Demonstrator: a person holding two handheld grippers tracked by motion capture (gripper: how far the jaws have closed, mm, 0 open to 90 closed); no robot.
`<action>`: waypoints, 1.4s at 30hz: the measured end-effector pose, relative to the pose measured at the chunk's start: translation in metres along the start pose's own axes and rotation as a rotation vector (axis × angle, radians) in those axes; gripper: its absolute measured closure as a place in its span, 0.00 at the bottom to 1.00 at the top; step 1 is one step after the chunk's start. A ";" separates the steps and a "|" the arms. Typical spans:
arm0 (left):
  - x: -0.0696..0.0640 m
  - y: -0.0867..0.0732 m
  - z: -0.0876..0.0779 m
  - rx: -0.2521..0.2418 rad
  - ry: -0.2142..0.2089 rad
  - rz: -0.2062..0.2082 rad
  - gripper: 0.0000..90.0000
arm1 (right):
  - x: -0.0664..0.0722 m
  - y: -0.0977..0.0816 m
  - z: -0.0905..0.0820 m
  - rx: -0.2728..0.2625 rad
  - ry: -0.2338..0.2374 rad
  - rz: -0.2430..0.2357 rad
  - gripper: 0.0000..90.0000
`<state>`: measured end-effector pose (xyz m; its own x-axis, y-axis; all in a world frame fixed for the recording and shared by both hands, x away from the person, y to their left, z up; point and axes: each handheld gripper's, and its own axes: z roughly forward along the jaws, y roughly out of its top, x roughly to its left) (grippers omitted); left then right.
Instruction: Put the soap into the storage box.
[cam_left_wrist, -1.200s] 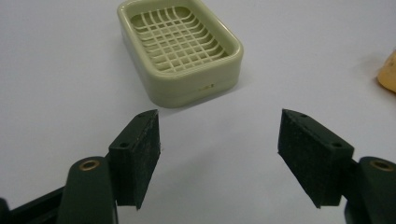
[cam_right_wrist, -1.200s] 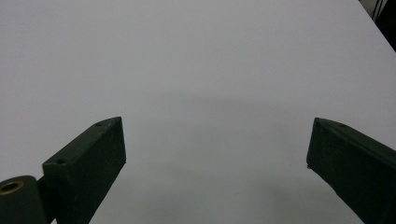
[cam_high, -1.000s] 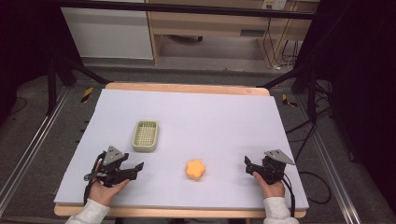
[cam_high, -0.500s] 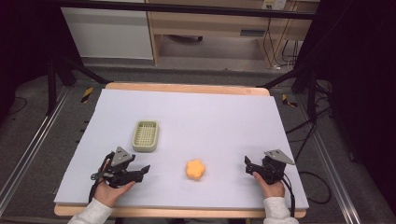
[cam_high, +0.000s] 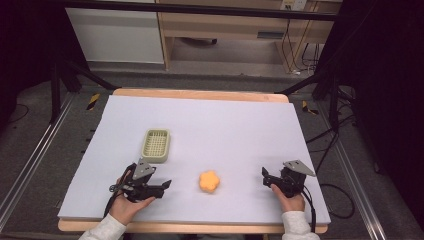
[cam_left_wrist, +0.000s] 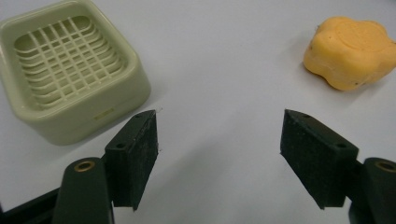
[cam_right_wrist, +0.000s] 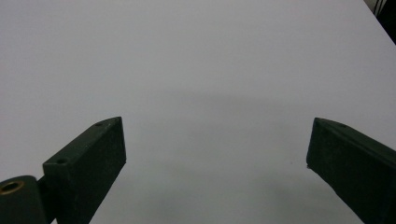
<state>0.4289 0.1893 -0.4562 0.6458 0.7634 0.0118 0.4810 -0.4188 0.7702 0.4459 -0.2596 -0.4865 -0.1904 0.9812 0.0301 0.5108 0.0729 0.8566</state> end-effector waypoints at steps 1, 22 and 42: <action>0.000 0.000 0.000 0.000 0.000 0.000 0.30 | 0.000 0.000 0.000 0.000 0.000 0.000 0.06; -0.018 0.016 0.015 0.032 -0.055 0.042 0.29 | 0.000 0.000 0.000 0.006 0.001 -0.003 0.06; -0.035 0.038 0.025 0.051 -0.092 0.081 0.28 | 0.000 0.000 0.001 0.010 0.003 -0.001 0.06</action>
<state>0.4392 0.1338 -0.4429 0.7340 0.6790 0.0123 0.4534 -0.5034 0.7355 0.4466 -0.2594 -0.4868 -0.1936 0.9806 0.0305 0.5187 0.0759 0.8516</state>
